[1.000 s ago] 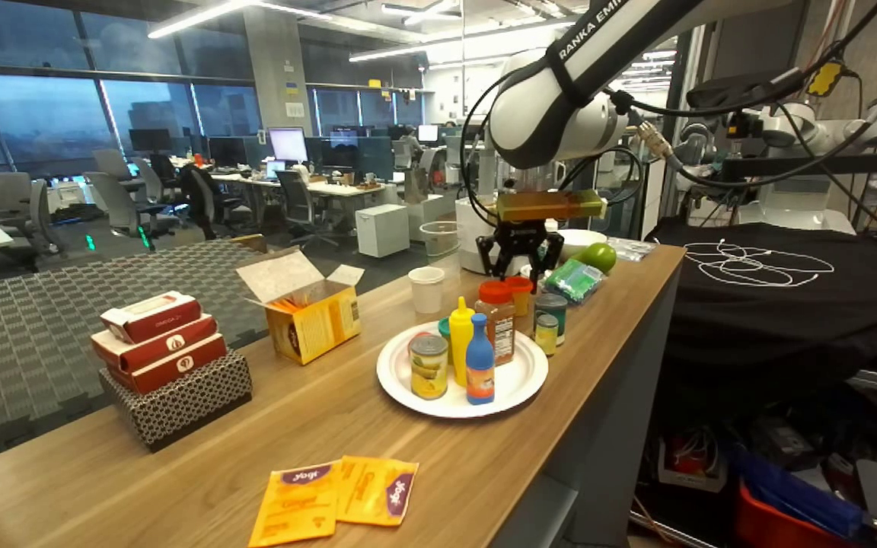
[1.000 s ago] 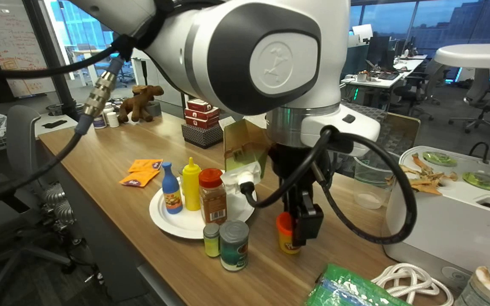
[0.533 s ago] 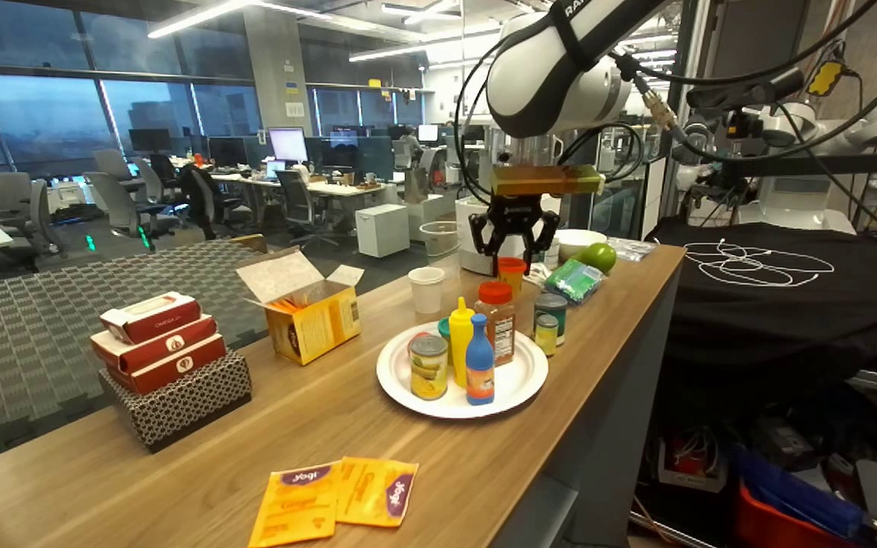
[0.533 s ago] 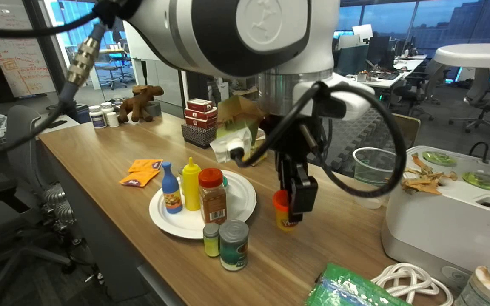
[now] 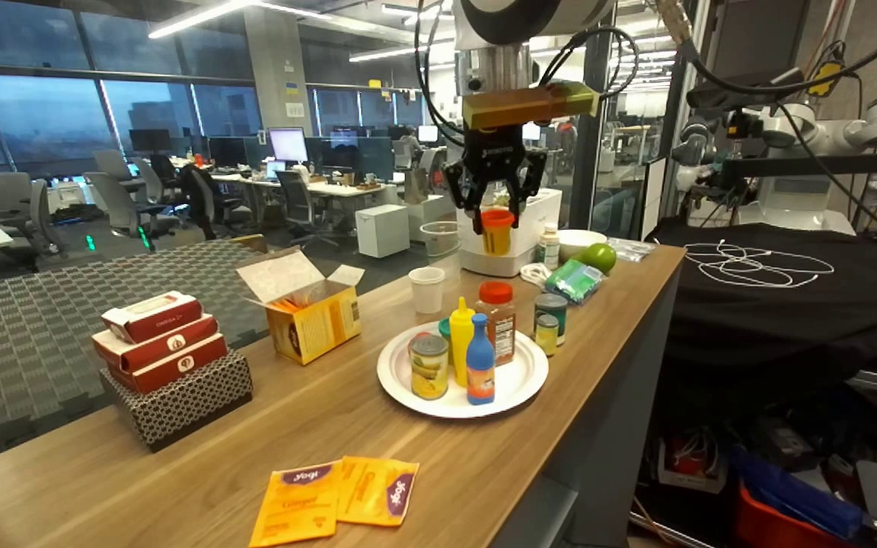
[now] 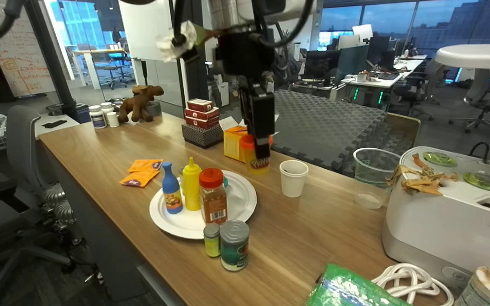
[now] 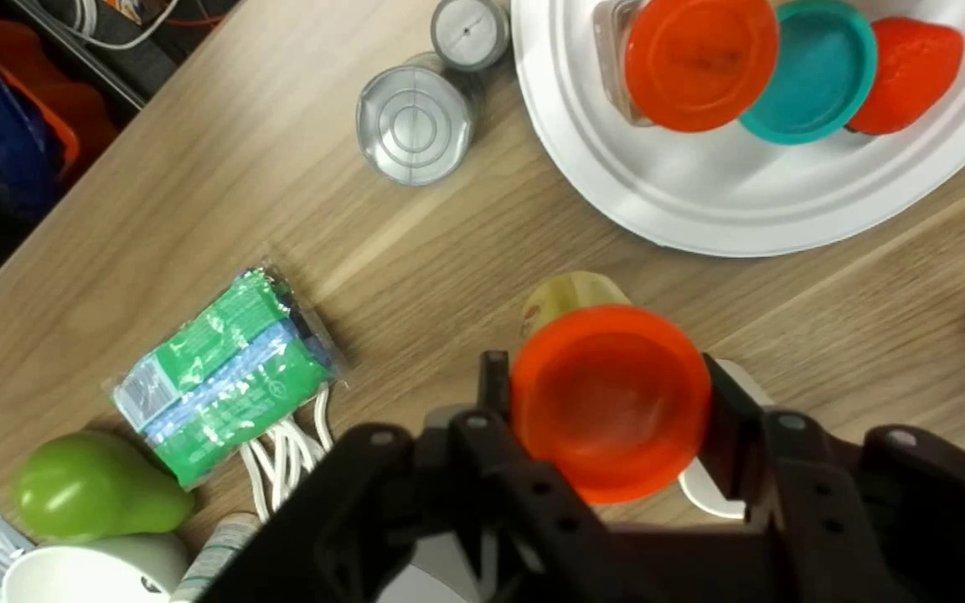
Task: Put the containers and strawberry plush toy on the white plate
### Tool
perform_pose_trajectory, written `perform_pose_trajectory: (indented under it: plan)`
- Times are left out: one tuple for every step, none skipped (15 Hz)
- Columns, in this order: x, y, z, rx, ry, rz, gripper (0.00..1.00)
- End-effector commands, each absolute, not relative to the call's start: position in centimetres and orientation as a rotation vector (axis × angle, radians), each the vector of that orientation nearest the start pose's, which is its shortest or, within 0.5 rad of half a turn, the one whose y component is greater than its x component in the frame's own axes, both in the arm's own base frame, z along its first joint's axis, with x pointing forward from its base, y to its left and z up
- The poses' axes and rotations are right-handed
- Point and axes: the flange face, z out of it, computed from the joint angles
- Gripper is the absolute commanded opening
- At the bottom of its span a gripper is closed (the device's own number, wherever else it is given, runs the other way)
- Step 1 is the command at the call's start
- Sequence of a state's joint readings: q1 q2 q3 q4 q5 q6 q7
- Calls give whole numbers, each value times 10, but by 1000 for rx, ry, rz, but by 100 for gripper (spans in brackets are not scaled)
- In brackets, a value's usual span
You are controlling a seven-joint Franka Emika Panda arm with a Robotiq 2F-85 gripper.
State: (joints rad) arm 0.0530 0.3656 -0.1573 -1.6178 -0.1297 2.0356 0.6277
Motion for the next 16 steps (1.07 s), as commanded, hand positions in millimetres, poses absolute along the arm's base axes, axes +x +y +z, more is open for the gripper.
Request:
perform_pose_trajectory:
  plan:
    - [660,-28,451,-3180,1077,-189,28]
    - [657,-19,455,-3191,1074,-187,28]
    - [652,-11,457,-3204,1072,-184,28]
    - [646,-4,458,-3209,1067,-172,28]
    - [639,2,460,-3211,1059,-156,28]
    - [633,8,461,-3204,1047,-139,28]
    - [627,13,461,-3195,1023,-122,28]
    - [621,18,460,-3184,993,-113,28]
    - [615,23,460,-3172,977,-105,28]
    - [609,27,456,-3166,961,-101,28]
    - [603,31,455,-3160,951,-92,28]
    - [597,34,451,-3155,933,-82,28]
    - [590,38,446,-3147,912,-81,28]
    - [585,41,442,-3141,899,-80,28]
    - [581,43,436,-3133,887,-98,28]
    - [577,44,430,-3131,875,-114,28]
